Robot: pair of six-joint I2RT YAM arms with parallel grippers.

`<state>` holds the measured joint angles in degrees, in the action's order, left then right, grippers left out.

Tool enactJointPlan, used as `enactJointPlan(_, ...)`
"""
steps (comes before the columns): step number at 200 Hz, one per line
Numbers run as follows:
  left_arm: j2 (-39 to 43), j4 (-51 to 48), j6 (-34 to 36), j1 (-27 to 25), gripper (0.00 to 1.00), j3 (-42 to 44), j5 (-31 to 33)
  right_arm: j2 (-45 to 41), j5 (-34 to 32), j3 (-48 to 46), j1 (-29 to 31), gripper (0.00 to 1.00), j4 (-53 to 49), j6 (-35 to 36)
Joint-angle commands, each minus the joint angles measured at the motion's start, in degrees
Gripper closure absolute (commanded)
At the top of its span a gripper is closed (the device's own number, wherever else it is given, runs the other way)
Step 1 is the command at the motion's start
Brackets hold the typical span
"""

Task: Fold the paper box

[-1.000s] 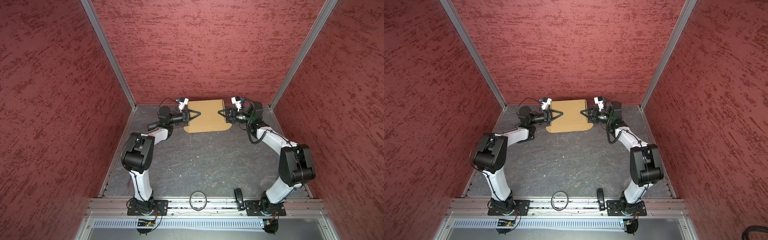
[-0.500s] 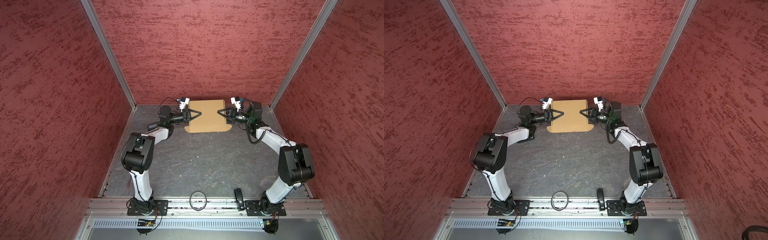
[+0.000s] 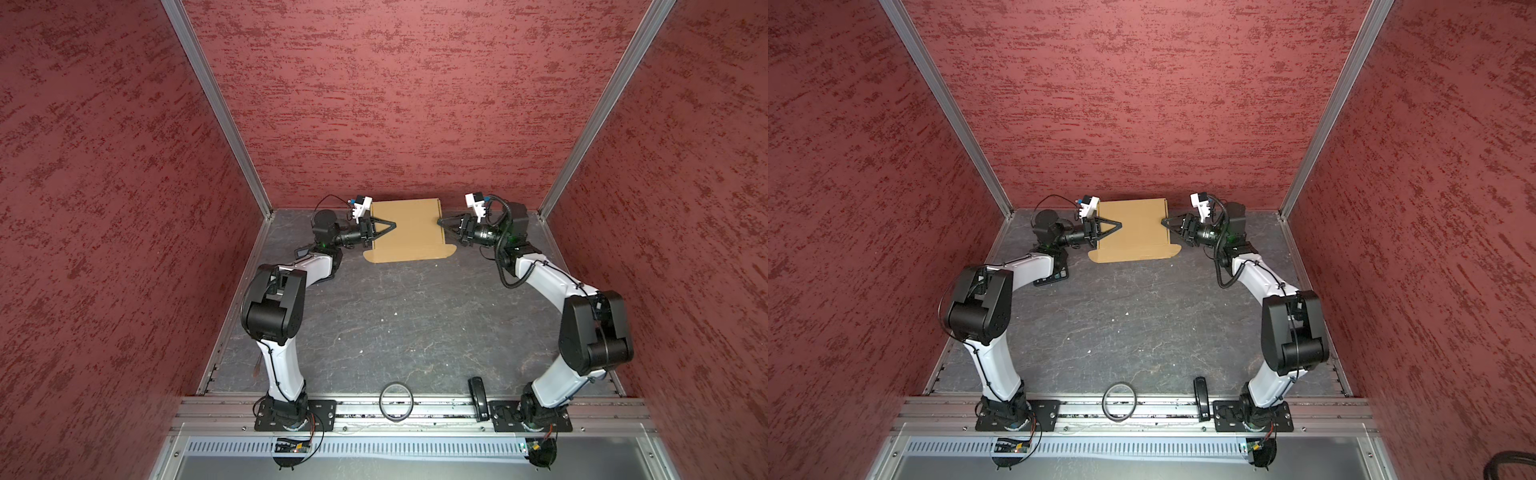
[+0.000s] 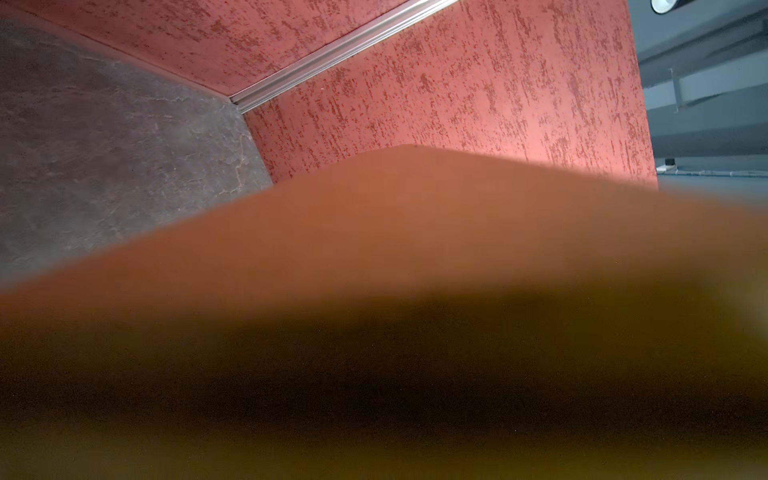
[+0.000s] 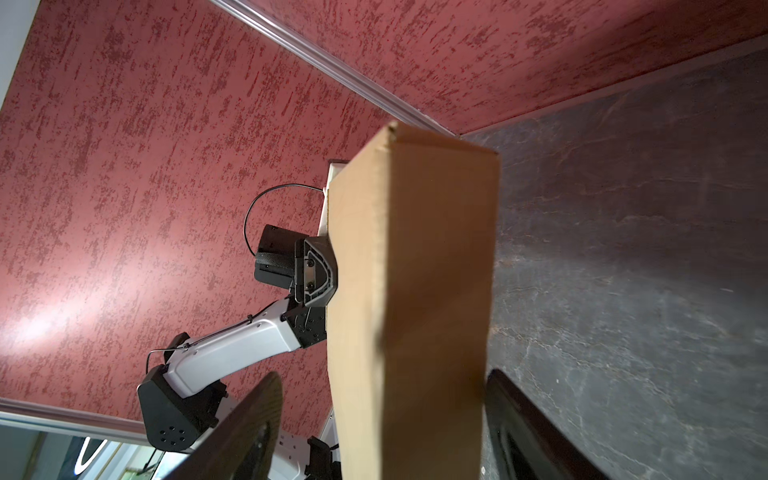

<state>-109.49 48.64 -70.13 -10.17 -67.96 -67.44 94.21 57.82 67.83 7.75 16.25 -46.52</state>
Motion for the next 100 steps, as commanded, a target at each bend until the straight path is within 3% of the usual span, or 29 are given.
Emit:
enactJointPlan(1, 1.8, -10.8, -0.8, 2.0, 0.7, -0.8, 0.8, -4.6, -6.2, 4.6, -1.0, 0.21, -17.0, 15.7)
enactJointPlan(30, 4.6, -26.3, -3.1, 3.2, 0.71, -1.4, 2.1, -5.5, -14.4, 10.3, -1.0, 0.21, -32.6, 32.7)
enactJointPlan(60, 8.4, -49.0, -2.2, 2.8, 0.71, -3.9, 3.4, -7.0, -16.5, 10.1, -1.0, 0.23, -33.0, 42.7)
enactJointPlan(83, 10.8, -59.0, -4.9, 1.8, 0.72, -3.4, 0.8, -7.7, -15.4, 8.5, -1.0, 0.23, -32.0, 50.5)
enactJointPlan(100, 13.1, -68.8, -3.1, 1.6, 0.72, -3.3, 0.0, -8.0, -13.7, 7.1, -1.0, 0.23, -32.7, 56.5)
